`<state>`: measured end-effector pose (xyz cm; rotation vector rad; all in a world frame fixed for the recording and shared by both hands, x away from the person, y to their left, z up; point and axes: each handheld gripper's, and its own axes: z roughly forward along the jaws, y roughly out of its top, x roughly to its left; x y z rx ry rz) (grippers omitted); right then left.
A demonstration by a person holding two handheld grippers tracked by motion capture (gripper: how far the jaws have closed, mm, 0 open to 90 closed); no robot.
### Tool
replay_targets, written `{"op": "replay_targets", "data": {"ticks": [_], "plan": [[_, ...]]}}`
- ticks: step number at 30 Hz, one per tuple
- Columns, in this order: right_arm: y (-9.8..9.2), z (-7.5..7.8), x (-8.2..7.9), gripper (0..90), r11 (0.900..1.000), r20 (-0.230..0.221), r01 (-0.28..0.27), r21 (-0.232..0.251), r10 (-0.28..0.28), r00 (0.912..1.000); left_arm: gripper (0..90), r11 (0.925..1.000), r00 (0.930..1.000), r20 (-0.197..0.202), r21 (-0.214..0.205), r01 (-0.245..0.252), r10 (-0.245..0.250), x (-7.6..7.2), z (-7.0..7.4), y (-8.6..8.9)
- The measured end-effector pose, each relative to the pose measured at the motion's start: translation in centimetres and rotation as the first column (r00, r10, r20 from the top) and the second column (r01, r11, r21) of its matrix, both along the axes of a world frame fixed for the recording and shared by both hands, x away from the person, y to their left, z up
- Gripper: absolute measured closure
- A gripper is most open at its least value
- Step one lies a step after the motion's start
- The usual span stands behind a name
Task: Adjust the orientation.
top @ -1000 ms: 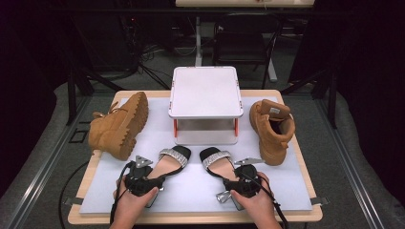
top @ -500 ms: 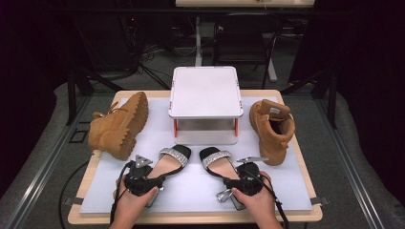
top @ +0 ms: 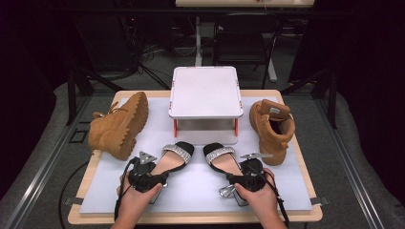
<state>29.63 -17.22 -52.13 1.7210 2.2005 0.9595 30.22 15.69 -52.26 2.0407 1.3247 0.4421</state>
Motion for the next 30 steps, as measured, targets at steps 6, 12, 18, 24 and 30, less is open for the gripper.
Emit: {"op": "replay_targets", "data": {"ticks": [6,12,18,24,30], "plan": [[-0.5,0.2,0.9,41.2,0.9996,0.002,0.027,-0.001,-0.027,0.9996,42.3,1.0000,1.0000,0.008,0.003,0.002,-0.002,1.2,0.3,-1.4],[-1.0,0.4,2.1,41.2,0.9991,0.001,0.042,-0.007,-0.042,0.9991,42.4,1.0000,1.0000,0.009,0.002,-0.003,0.003,2.4,0.3,-2.5],[-1.0,0.6,3.4,41.2,0.9982,0.015,0.059,-0.007,-0.059,0.9981,42.3,0.9999,0.9998,0.018,0.009,-0.009,0.009,3.5,0.3,-3.6],[-0.6,0.4,4.2,41.2,0.9973,0.029,0.071,-0.017,-0.071,0.9971,42.3,0.9997,0.9992,0.034,0.011,-0.020,0.020,4.3,0.2,-4.2],[-0.2,0.0,5.0,41.2,0.9969,0.037,0.077,-0.017,-0.076,0.9964,42.3,0.9994,0.9990,0.031,0.009,-0.034,0.033,4.8,-0.2,-4.6]]}}
